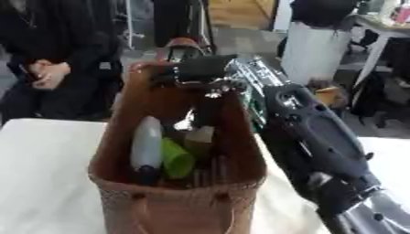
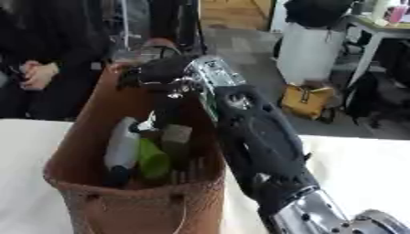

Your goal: Pick up objects on the table and place them in the box.

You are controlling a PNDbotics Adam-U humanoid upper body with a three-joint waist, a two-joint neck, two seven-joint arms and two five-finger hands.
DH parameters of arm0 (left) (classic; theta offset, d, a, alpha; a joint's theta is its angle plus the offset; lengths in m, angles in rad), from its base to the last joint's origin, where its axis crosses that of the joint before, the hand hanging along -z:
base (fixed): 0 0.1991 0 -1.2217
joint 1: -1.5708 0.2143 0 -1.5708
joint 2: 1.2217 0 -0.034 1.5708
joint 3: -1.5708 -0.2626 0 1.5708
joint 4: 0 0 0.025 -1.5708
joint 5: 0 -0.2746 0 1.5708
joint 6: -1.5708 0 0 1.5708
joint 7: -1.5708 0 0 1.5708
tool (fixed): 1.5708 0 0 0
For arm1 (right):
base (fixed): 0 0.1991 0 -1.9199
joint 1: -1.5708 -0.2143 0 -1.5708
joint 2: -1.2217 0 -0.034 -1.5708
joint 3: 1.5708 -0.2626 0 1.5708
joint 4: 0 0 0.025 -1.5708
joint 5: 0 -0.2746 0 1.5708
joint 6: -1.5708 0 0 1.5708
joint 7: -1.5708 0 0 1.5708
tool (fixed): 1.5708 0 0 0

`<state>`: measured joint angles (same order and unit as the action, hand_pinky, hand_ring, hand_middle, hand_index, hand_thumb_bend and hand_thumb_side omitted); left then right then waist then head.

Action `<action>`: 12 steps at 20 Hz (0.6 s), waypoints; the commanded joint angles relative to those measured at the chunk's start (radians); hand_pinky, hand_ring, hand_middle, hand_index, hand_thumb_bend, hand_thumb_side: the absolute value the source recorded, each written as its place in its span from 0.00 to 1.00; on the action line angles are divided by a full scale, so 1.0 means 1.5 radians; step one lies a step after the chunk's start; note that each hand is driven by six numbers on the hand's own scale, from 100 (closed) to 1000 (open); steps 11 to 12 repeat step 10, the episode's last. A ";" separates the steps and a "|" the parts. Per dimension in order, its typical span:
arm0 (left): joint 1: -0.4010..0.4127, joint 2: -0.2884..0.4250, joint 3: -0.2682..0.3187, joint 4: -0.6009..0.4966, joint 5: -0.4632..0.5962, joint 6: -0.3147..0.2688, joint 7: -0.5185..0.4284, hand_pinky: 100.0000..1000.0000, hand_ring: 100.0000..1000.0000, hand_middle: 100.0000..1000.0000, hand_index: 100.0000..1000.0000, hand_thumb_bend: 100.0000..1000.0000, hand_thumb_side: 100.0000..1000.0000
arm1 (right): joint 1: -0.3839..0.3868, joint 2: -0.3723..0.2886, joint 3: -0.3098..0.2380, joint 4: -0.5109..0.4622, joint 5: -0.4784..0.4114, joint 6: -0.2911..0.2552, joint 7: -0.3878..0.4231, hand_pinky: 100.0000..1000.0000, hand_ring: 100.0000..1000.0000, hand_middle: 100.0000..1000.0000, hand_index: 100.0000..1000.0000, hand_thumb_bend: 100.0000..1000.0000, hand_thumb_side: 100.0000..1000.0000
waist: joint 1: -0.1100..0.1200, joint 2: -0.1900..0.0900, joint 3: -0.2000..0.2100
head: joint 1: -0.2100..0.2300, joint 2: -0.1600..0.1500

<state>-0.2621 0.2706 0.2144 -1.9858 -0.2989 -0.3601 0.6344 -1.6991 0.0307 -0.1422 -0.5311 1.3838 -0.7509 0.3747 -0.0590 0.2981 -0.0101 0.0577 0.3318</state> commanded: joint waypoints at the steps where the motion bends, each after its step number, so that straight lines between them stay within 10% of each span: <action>1: -0.004 0.011 0.003 -0.009 -0.003 0.000 0.000 0.70 0.66 0.81 0.65 0.00 0.94 | -0.022 -0.015 -0.007 -0.033 -0.044 -0.031 0.067 0.82 1.00 1.00 1.00 0.31 0.73 | 0.005 -0.012 -0.002 | -0.005 -0.012; 3: -0.004 0.011 0.002 -0.009 -0.002 0.001 0.000 0.70 0.66 0.81 0.65 0.00 0.94 | -0.021 -0.015 -0.012 -0.050 -0.073 -0.025 0.063 0.81 1.00 1.00 1.00 0.22 0.82 | 0.006 -0.014 -0.003 | -0.004 -0.014; 4: -0.003 0.011 0.003 -0.009 -0.002 0.002 0.000 0.70 0.66 0.81 0.65 0.00 0.95 | -0.020 -0.016 -0.014 -0.061 -0.091 -0.022 0.052 0.80 1.00 1.00 1.00 0.00 0.97 | 0.008 -0.016 -0.004 | -0.002 -0.013; 8: 0.001 0.010 0.004 -0.009 -0.003 0.003 0.000 0.70 0.66 0.81 0.66 0.00 0.93 | -0.014 -0.025 -0.015 -0.107 -0.151 0.026 -0.056 0.81 0.92 0.97 0.92 0.00 0.76 | 0.014 -0.023 -0.005 | 0.014 -0.002; 10: 0.006 0.007 0.006 -0.009 -0.004 0.006 0.002 0.70 0.66 0.81 0.66 0.00 0.93 | 0.002 -0.036 -0.006 -0.150 -0.220 0.051 -0.176 0.81 0.91 0.95 0.88 0.00 0.76 | 0.021 -0.031 -0.009 | 0.038 0.014; 12: 0.006 0.007 0.006 -0.009 -0.004 0.006 0.002 0.70 0.66 0.81 0.66 0.00 0.93 | 0.002 -0.036 -0.006 -0.150 -0.220 0.051 -0.176 0.81 0.91 0.95 0.88 0.00 0.76 | 0.021 -0.031 -0.009 | 0.038 0.014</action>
